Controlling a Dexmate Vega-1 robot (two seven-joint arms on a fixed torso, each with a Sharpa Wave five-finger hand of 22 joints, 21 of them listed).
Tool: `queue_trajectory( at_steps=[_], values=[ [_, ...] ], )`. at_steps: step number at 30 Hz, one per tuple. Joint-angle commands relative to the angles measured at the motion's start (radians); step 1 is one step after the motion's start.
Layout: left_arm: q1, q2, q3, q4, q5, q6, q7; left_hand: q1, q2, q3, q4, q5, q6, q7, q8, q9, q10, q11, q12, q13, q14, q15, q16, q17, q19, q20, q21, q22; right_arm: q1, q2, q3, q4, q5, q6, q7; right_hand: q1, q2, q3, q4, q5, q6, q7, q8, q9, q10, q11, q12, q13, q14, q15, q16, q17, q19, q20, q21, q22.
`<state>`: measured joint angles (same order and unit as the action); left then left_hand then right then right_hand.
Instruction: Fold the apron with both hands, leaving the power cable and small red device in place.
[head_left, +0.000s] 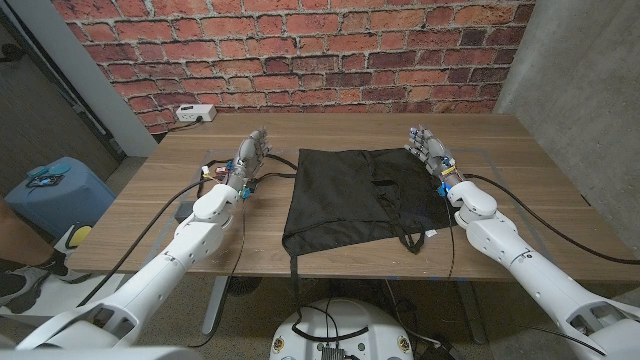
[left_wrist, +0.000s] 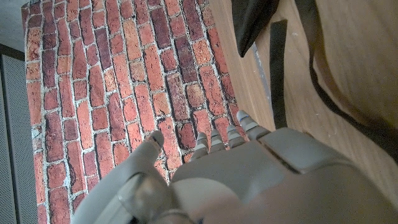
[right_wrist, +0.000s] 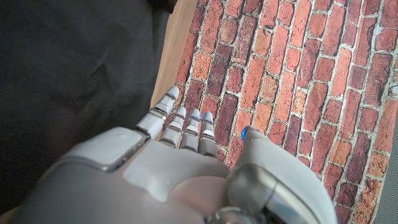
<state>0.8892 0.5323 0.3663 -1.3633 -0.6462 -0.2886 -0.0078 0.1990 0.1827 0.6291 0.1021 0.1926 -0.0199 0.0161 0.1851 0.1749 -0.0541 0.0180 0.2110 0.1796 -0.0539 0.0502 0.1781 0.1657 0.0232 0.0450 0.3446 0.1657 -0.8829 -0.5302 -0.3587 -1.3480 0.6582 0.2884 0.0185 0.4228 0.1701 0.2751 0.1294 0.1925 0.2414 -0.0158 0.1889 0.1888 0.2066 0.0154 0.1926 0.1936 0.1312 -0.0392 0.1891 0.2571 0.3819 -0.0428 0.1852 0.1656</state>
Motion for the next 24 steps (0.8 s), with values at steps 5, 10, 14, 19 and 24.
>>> queue_trajectory(
  at_steps=[5, 10, 14, 19, 24],
  values=[
    [0.062, 0.025, 0.009, -0.101, 0.037, 0.004, 0.038, 0.016, 0.0, 0.014, -0.007, 0.001, -0.006, 0.002, 0.004, 0.001, -0.007, 0.001, 0.004, 0.003, 0.0, 0.006, 0.004, 0.001, 0.0, 0.008, -0.002, 0.002, -0.047, -0.028, 0.017, -0.05, 0.015, 0.0, 0.003, 0.009, -0.003, 0.012, -0.004, 0.006, 0.009, 0.003, 0.006, 0.002, 0.004, 0.0, 0.005, 0.005, 0.008, -0.018, 0.007, -0.001, 0.009, -0.041, 0.006, 0.004],
    [0.069, 0.034, 0.009, -0.126, 0.045, 0.011, 0.046, 0.023, 0.0, 0.019, -0.013, -0.001, -0.006, 0.002, 0.003, 0.001, -0.007, 0.001, 0.003, 0.003, -0.001, 0.006, 0.003, 0.0, 0.0, 0.008, -0.006, 0.002, -0.048, -0.035, 0.019, -0.055, 0.011, 0.0, 0.004, 0.009, -0.004, 0.014, -0.006, 0.006, 0.01, 0.003, 0.006, 0.002, 0.004, 0.002, 0.005, 0.005, 0.007, -0.018, 0.007, -0.003, 0.009, -0.042, 0.006, 0.004],
    [0.075, 0.04, 0.009, -0.142, 0.049, 0.012, 0.048, 0.03, 0.0, 0.024, -0.02, -0.002, -0.006, 0.002, 0.002, 0.001, -0.008, 0.002, 0.001, 0.002, -0.003, 0.006, 0.001, 0.0, 0.0, 0.009, -0.009, 0.002, -0.051, -0.038, 0.021, -0.06, 0.01, 0.0, 0.0, 0.009, -0.004, 0.015, -0.007, 0.005, 0.01, 0.003, 0.006, 0.002, 0.004, 0.0, 0.005, 0.005, 0.007, -0.018, 0.007, -0.005, 0.008, -0.042, 0.005, 0.004],
    [0.086, 0.049, 0.007, -0.159, 0.049, 0.016, 0.048, 0.037, 0.0, 0.028, -0.027, -0.005, -0.006, 0.003, 0.001, 0.001, -0.007, 0.001, 0.0, 0.002, -0.002, 0.006, 0.001, 0.0, 0.001, 0.01, -0.013, 0.002, -0.052, -0.037, 0.021, -0.061, 0.008, 0.002, -0.003, 0.01, -0.005, 0.017, -0.009, 0.005, 0.009, 0.004, 0.005, 0.002, 0.003, 0.001, 0.005, 0.005, 0.004, -0.019, 0.006, -0.007, 0.007, -0.042, 0.005, 0.004],
    [0.108, 0.075, 0.005, -0.192, 0.051, 0.032, 0.048, 0.048, 0.002, 0.036, -0.037, -0.006, -0.006, 0.003, 0.001, 0.001, -0.008, 0.002, -0.002, 0.002, -0.003, 0.007, 0.0, 0.0, 0.001, 0.011, -0.018, 0.002, -0.044, -0.037, 0.017, -0.059, -0.001, 0.001, -0.006, 0.01, -0.005, 0.019, -0.011, 0.005, 0.008, 0.004, 0.005, 0.002, 0.0, 0.003, 0.004, 0.005, 0.0, -0.019, 0.005, -0.009, 0.006, -0.043, 0.005, 0.004]
  ],
)
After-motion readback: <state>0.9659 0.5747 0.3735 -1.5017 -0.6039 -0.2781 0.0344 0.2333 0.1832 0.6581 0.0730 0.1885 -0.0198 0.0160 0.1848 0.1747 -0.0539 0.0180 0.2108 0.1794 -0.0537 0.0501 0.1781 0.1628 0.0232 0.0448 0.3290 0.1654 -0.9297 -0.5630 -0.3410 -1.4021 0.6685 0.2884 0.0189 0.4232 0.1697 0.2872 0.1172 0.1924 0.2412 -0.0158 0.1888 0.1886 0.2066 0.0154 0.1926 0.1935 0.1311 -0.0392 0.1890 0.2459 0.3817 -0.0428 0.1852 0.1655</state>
